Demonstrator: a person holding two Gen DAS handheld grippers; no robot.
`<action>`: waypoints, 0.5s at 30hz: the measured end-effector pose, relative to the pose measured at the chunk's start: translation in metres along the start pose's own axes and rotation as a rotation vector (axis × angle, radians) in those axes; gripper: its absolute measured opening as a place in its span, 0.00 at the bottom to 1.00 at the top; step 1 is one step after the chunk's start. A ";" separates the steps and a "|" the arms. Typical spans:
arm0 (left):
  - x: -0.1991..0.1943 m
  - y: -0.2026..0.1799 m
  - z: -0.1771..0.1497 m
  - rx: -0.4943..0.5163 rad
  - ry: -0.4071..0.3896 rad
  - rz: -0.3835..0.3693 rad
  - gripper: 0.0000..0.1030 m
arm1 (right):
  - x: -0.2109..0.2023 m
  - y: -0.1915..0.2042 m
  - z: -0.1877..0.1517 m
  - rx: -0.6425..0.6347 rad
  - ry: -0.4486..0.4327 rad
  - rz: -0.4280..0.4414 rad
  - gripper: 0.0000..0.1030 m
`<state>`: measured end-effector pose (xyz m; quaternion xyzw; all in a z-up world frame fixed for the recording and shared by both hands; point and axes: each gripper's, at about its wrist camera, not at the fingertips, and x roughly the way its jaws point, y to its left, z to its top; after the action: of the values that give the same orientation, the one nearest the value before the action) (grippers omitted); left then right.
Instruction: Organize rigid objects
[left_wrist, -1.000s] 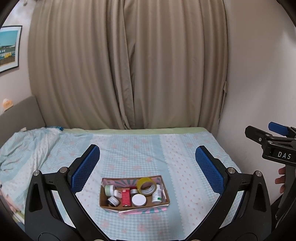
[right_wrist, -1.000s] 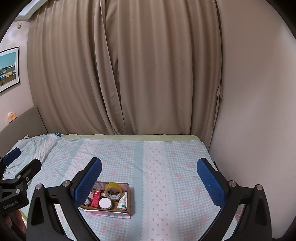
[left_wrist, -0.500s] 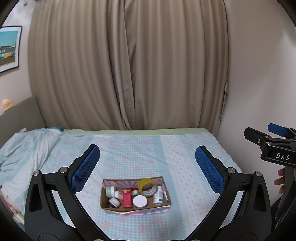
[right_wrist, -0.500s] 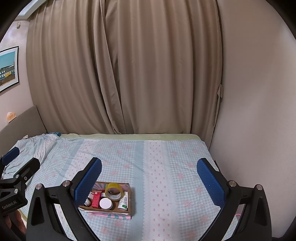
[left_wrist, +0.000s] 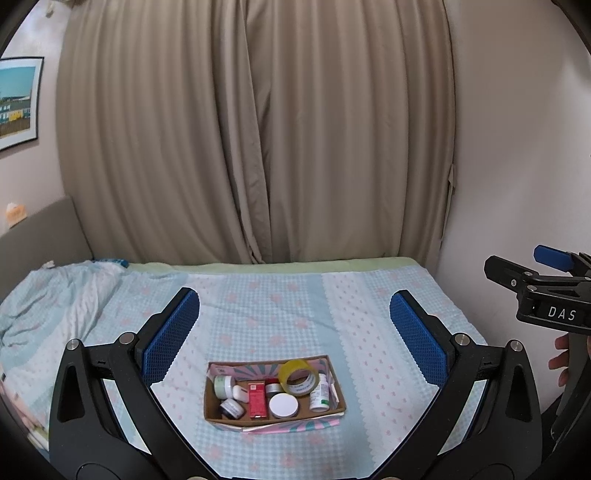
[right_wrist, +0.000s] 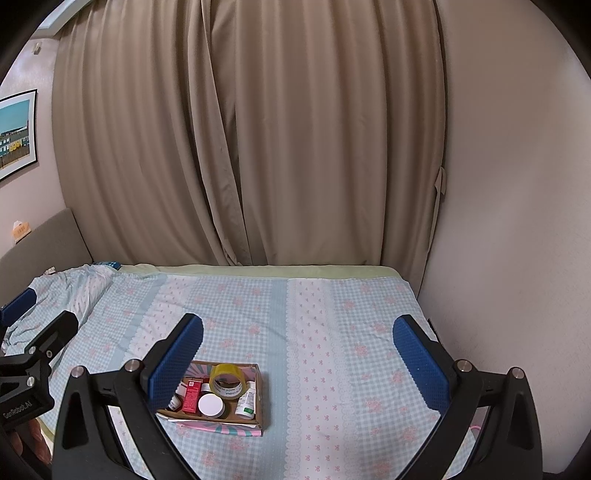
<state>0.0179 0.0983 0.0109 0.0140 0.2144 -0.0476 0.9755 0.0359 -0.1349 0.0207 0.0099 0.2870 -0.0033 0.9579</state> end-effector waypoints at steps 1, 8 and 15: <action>0.000 0.001 0.000 0.001 -0.002 -0.002 1.00 | 0.000 0.000 0.000 0.001 0.000 0.000 1.00; -0.003 0.002 0.001 0.006 -0.034 0.025 1.00 | 0.000 0.000 0.001 -0.001 0.002 0.001 1.00; -0.014 -0.008 0.002 0.060 -0.113 0.100 1.00 | 0.001 0.001 0.001 0.001 0.004 0.004 1.00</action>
<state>0.0052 0.0916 0.0185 0.0511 0.1565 -0.0059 0.9863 0.0371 -0.1341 0.0206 0.0109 0.2890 -0.0015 0.9573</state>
